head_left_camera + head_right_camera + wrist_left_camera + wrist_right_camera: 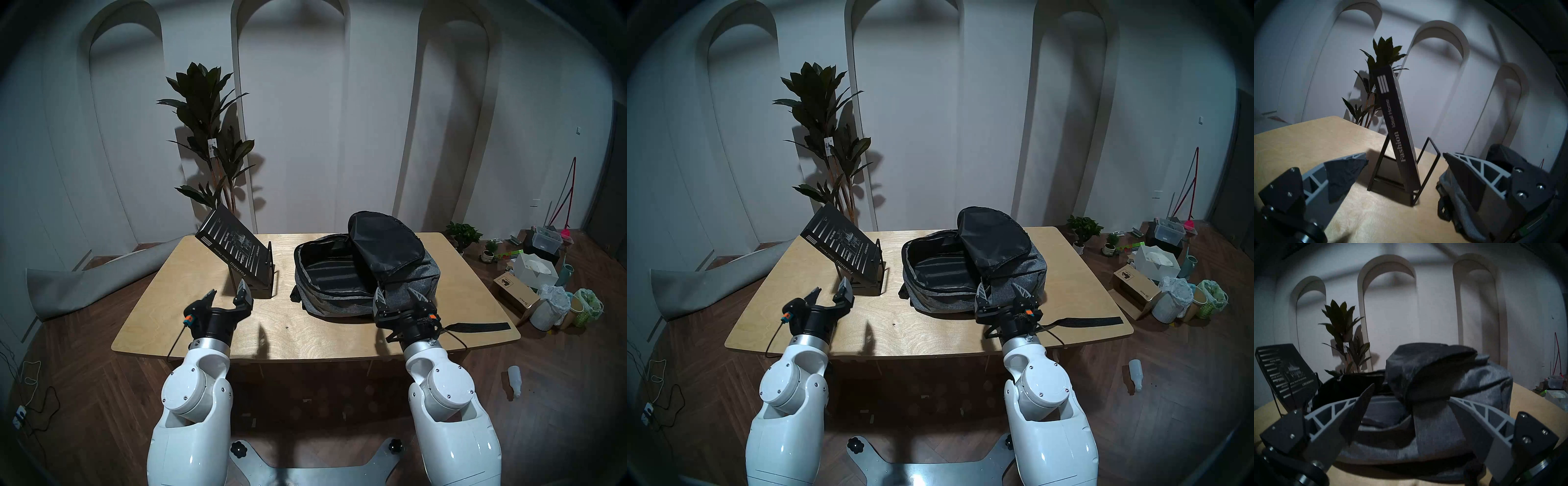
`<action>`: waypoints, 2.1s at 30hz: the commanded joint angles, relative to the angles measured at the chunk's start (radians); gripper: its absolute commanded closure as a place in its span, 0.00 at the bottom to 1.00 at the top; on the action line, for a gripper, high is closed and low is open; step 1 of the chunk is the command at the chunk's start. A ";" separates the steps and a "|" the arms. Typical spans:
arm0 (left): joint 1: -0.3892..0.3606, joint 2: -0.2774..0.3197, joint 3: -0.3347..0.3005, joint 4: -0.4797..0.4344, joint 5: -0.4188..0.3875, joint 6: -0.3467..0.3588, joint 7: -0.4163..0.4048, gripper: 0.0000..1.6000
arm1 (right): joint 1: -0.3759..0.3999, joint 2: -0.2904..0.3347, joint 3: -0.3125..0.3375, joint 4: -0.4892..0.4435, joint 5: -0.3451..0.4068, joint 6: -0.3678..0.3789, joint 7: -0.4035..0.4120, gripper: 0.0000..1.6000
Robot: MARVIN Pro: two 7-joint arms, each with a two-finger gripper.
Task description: Put the book into the bag and close the bag
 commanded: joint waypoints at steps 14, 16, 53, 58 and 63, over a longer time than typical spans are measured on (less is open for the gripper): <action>-0.234 0.062 -0.084 0.082 -0.152 0.183 0.046 0.00 | 0.106 -0.055 0.133 -0.119 0.235 0.036 0.010 0.00; -0.251 0.071 -0.083 0.093 -0.147 0.182 0.045 0.00 | 0.106 -0.057 0.138 -0.117 0.242 0.039 0.007 0.00; -0.418 0.120 -0.105 0.256 -0.159 0.113 -0.023 0.00 | 0.108 -0.048 0.089 -0.118 0.223 0.034 -0.019 0.00; -0.446 0.106 -0.110 0.277 -0.168 0.126 -0.001 0.00 | 0.114 -0.042 0.087 -0.115 0.229 0.042 -0.012 0.00; -0.474 0.109 -0.112 0.293 -0.166 0.130 0.009 0.00 | 0.112 -0.030 0.083 -0.115 0.232 0.053 0.001 0.00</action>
